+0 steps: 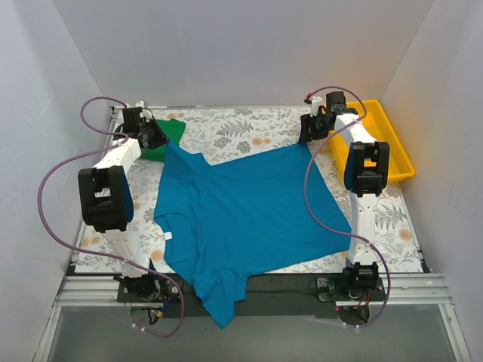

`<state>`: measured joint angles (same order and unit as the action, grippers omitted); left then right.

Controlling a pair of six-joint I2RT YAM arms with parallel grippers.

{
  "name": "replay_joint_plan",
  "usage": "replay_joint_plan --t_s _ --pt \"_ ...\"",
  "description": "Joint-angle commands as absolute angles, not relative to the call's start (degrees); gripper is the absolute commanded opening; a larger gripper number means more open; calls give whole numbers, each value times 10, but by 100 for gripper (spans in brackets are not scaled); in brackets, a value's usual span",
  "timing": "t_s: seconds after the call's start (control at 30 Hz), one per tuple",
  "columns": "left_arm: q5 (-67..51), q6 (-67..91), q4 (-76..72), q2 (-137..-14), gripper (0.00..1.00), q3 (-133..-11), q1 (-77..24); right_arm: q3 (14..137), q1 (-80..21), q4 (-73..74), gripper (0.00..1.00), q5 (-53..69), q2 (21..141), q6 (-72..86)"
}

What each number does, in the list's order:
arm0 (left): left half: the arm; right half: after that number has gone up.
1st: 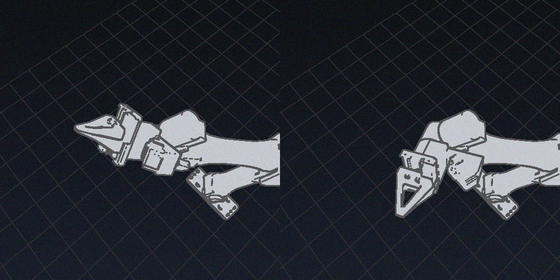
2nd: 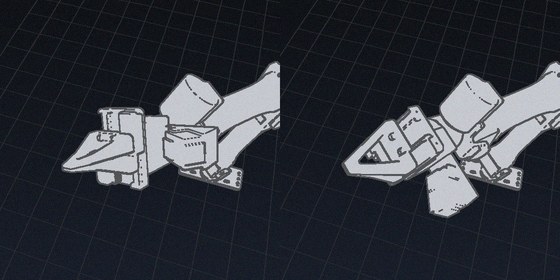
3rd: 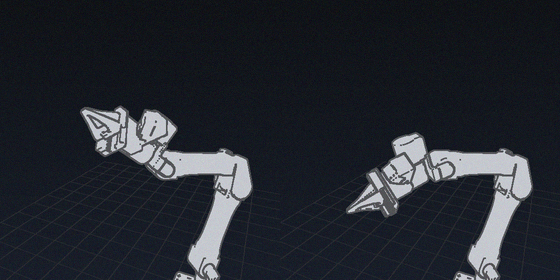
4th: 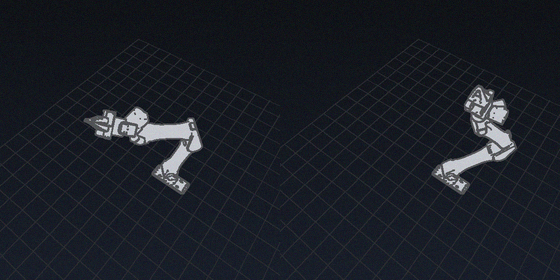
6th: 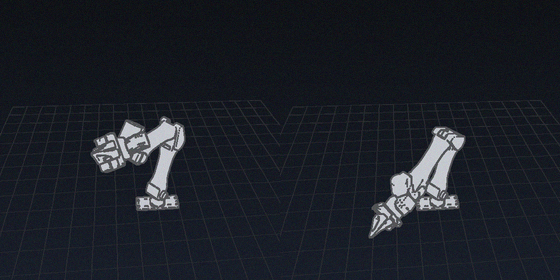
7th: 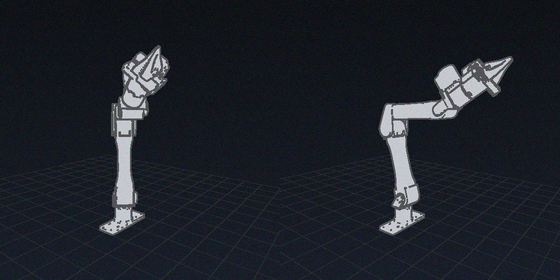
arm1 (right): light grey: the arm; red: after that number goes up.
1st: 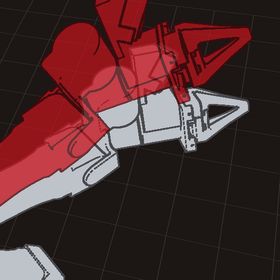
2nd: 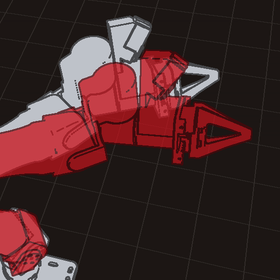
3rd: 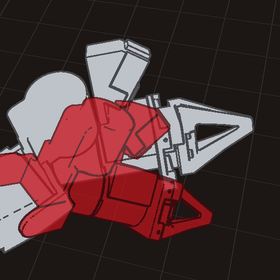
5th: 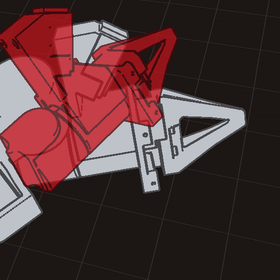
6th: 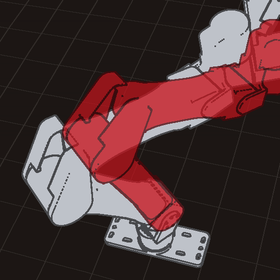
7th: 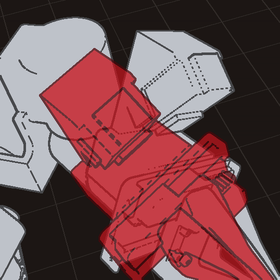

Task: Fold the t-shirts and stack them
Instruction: Fold the tshirt

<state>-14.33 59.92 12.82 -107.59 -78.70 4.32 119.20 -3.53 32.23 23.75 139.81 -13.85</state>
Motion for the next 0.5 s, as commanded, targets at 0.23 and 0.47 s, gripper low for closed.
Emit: replay_joint_plan --t_s 0.23,0.47 --pt "-153 596 121 -1076 0 -808 43 1217 -35 314 45 254 1422 -132" --pt "-158 598 124 -1078 0 -809 43 1210 -34 317 20 276 1418 -144"
